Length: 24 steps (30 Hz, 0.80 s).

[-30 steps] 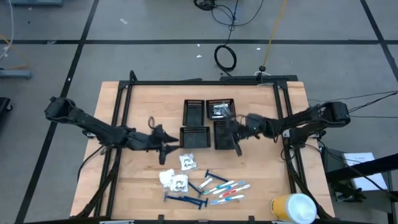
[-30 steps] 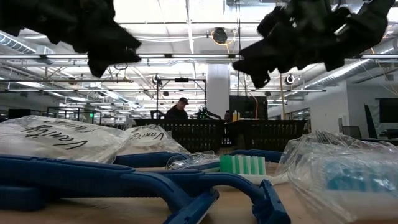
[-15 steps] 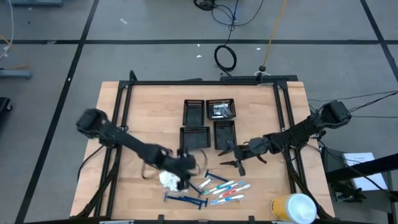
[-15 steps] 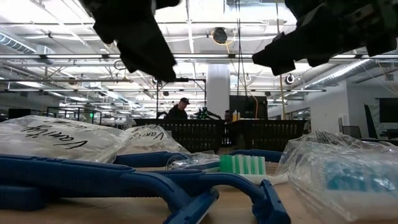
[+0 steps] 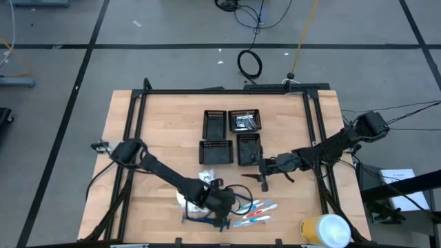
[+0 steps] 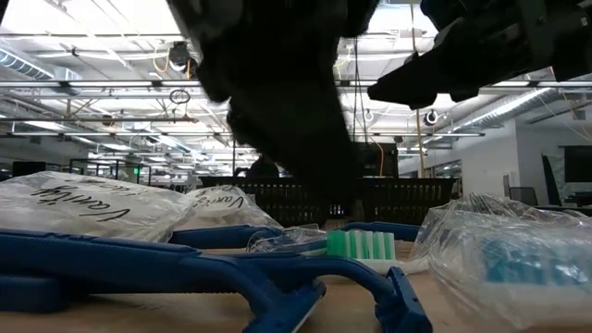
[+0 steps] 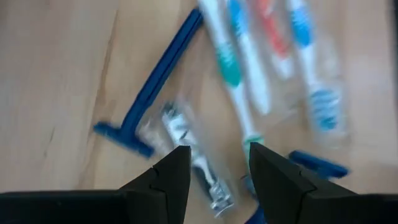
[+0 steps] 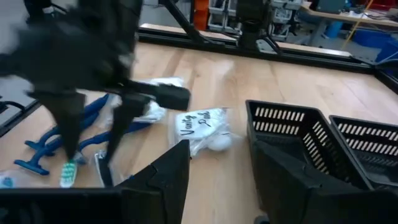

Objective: Pick & Place Travel size toiletries
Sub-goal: Put the silver nail cutter into the top right black bin

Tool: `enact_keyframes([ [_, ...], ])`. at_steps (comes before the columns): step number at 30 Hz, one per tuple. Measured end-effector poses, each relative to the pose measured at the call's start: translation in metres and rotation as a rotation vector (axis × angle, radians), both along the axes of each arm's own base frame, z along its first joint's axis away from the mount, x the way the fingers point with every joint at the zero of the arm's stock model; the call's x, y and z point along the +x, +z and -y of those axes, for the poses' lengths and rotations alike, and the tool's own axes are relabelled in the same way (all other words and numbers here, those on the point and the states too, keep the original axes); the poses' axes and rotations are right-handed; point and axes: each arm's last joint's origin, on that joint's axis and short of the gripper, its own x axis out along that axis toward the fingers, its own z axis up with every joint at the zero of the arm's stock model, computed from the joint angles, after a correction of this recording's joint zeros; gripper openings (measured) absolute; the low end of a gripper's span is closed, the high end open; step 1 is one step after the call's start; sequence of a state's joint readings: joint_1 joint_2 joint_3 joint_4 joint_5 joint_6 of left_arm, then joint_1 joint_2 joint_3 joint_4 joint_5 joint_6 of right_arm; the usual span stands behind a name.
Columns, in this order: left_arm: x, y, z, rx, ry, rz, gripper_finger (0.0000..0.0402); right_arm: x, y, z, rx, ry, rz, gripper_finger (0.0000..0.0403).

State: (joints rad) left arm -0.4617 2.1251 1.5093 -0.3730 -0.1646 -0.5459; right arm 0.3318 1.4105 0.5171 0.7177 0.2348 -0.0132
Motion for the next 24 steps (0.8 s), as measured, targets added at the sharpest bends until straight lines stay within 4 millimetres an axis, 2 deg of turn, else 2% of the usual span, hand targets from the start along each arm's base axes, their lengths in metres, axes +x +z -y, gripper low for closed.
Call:
enact_keyframes([
  [4, -0.004, -0.011, -0.004, -0.018, 0.089, -0.091, 0.0159, 0.0, 0.002, -0.001, 0.005, 0.006, 0.017, 0.016],
  [13, -0.016, -0.016, -0.01, 0.016, 0.17, -0.229, 0.0159, 0.0, 0.001, -0.001, 0.003, 0.005, 0.014, 0.016],
  [24, -0.016, -0.019, -0.011, 0.195, -0.071, -0.18, 0.0159, 0.0, 0.001, -0.001, 0.002, 0.005, 0.01, 0.016],
])
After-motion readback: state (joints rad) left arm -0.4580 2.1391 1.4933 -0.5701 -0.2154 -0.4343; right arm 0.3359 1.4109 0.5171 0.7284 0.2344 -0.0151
